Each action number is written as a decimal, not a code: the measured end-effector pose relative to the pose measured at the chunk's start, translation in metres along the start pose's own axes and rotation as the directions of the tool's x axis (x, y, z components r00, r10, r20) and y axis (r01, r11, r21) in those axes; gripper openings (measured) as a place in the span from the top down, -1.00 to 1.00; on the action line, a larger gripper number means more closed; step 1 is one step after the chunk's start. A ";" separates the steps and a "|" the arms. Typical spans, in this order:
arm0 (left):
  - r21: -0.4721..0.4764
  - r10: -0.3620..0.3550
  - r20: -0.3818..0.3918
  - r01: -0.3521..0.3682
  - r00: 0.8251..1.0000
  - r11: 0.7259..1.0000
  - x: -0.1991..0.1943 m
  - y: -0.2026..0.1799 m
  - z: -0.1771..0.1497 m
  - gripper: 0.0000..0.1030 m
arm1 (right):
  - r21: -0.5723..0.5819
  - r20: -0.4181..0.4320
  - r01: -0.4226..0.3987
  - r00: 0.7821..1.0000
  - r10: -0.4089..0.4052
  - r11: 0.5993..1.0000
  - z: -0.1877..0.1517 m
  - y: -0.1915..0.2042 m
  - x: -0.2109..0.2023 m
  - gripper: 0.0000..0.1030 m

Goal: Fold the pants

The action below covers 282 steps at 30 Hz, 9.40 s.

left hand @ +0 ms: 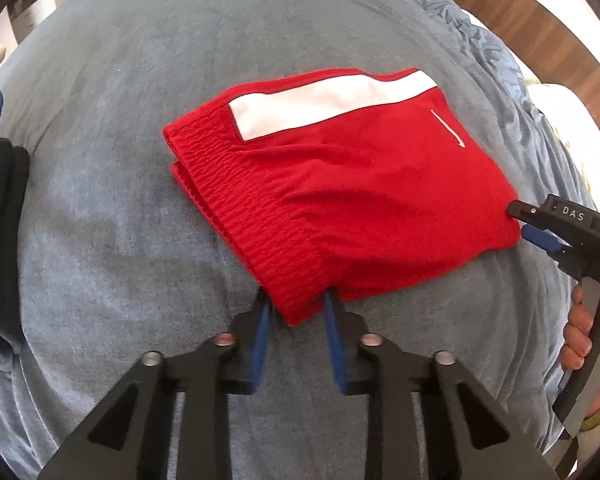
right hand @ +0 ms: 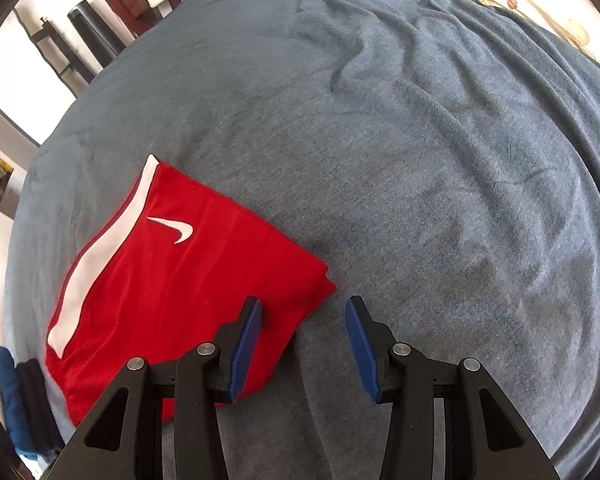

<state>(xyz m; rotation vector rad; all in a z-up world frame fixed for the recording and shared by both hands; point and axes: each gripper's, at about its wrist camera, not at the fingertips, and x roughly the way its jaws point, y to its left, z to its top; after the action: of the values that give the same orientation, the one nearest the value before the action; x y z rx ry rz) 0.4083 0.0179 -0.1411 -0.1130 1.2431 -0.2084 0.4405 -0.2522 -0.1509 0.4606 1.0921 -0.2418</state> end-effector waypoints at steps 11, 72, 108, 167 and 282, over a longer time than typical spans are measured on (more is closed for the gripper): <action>0.060 -0.011 -0.041 0.013 0.999 0.998 -0.008 0.004 -0.003 0.76 | -0.021 0.018 0.005 1.000 -0.004 1.000 -0.005 0.004 -0.004 0.13; 0.017 0.108 -0.084 -0.107 0.991 0.994 -0.023 0.015 -0.008 0.43 | 0.080 0.050 0.059 0.997 -0.063 0.995 -0.001 0.000 -0.008 0.75; -0.258 -0.072 -0.014 0.066 0.997 0.964 0.037 0.029 0.003 0.29 | 0.061 0.039 0.094 0.995 -0.096 0.994 -0.004 0.003 -0.001 0.75; 0.018 -0.099 0.168 0.098 0.981 0.995 -0.226 0.037 0.070 0.76 | -0.073 0.241 -0.059 0.967 0.075 0.996 0.033 0.116 -0.232 0.80; 0.068 0.295 0.099 -0.303 0.950 0.951 -0.239 0.383 0.086 0.38 | -0.394 -0.178 -0.053 0.984 -0.020 0.917 -0.214 0.405 -0.123 0.36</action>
<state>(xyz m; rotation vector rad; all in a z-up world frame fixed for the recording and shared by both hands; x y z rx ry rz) 0.4531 0.4410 0.0320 0.1374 1.1457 0.0092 0.3807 0.2010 -0.0248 0.1256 1.2766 0.0421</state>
